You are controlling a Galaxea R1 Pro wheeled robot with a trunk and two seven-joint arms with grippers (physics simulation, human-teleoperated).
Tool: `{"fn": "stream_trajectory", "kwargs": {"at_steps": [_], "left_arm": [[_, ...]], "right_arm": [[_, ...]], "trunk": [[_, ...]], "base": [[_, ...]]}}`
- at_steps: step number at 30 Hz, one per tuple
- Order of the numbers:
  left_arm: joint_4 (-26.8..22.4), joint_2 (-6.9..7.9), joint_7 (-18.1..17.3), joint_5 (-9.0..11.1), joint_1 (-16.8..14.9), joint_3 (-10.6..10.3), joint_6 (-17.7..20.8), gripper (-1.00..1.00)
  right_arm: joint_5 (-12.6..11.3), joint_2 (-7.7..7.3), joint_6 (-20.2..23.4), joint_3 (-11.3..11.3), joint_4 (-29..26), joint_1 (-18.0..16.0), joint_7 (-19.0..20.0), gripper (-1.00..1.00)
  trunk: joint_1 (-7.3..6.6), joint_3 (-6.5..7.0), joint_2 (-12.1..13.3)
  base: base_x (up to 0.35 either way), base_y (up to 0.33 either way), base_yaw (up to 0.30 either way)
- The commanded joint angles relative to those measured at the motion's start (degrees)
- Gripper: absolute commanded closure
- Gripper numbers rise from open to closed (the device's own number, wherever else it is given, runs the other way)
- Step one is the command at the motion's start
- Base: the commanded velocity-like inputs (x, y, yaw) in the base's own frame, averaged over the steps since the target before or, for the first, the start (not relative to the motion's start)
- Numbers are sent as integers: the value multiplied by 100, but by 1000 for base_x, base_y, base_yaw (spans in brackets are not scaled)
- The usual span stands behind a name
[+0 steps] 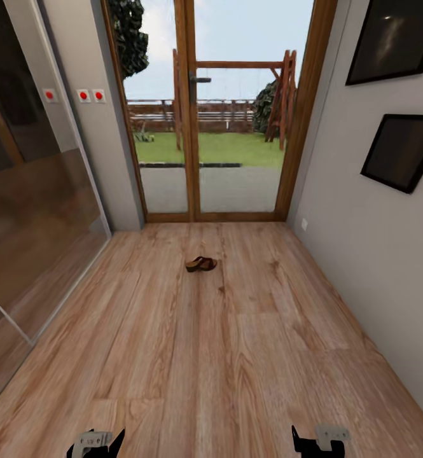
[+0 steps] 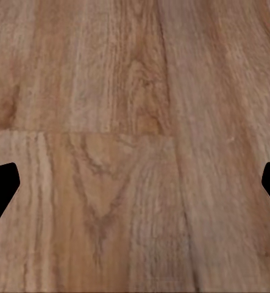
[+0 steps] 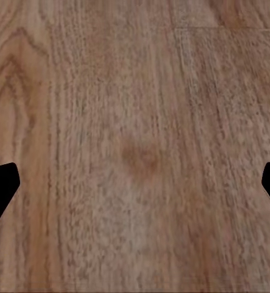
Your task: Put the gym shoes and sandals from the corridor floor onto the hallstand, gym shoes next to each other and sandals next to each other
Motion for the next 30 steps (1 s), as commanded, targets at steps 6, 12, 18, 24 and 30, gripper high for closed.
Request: {"fn": "stream_trajectory", "kwargs": {"at_steps": [6,12,18,24,30], "left_arm": [[6,0,-58,51,-4,24,7,-100],[6,0,-58,51,-4,25,7,-100],[6,0,-58,51,-4,26,7,-100],[6,0,-58,51,-4,27,7,-100],[6,0,-58,51,-4,27,7,-100]], "right_arm": [[61,0,-18,-41,6,-4,-16,-100],[61,0,-18,-41,6,-4,-16,-100],[61,0,-20,-41,6,-4,-17,-100],[61,0,-25,-41,6,-4,-21,-100],[60,0,-26,-43,6,-4,-24,-100]], "trunk": [[2,-5,-2],[2,-5,-2],[2,-5,-2],[2,-5,-2],[2,-5,-2]], "base": [[340,0,0],[340,0,0],[340,0,0],[340,0,0],[340,0,0]]}}
